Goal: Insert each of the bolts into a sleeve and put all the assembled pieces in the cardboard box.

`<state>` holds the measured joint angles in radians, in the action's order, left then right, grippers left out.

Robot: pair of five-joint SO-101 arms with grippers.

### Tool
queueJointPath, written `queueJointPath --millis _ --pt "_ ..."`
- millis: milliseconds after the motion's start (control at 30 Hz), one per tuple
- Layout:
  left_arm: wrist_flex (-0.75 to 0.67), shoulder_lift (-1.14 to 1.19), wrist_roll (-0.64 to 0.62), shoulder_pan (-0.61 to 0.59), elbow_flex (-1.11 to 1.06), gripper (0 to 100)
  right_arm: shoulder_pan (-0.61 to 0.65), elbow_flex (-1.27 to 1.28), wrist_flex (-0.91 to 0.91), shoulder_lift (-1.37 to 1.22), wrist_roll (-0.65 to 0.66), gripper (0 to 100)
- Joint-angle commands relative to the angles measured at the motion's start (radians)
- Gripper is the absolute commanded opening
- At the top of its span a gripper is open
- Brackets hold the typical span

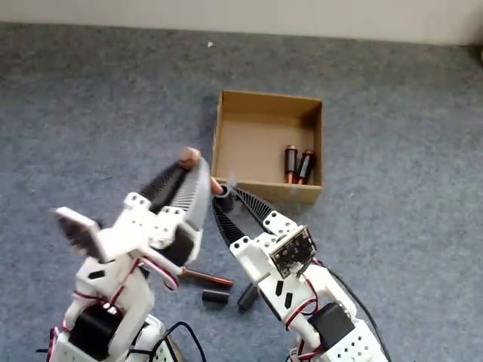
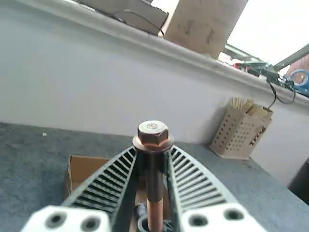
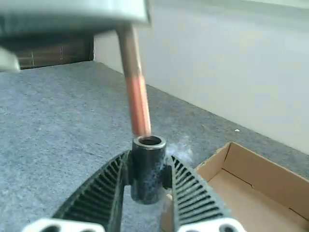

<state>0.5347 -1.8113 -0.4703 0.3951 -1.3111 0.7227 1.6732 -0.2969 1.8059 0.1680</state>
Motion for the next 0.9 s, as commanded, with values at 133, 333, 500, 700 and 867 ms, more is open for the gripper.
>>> queueJointPath --millis 133,333,500,700,867 --pt "-0.218 -0.005 0.084 0.021 -0.107 1 0.012 0.147 0.041 0.03 0.015 0.5" --pt "-0.233 -0.005 0.086 0.015 -0.131 1 0.005 0.147 0.042 0.03 0.015 0.5" --pt "-0.209 -0.008 0.115 0.013 -0.128 1 0.004 0.147 0.042 0.03 0.015 0.5" --pt "-0.081 -0.01 0.149 0.021 -0.12 1 0.002 0.147 0.042 0.03 0.015 0.5" --pt "-0.031 -0.01 0.149 0.021 -0.12 1 0.002 0.147 0.042 0.03 0.015 0.5"
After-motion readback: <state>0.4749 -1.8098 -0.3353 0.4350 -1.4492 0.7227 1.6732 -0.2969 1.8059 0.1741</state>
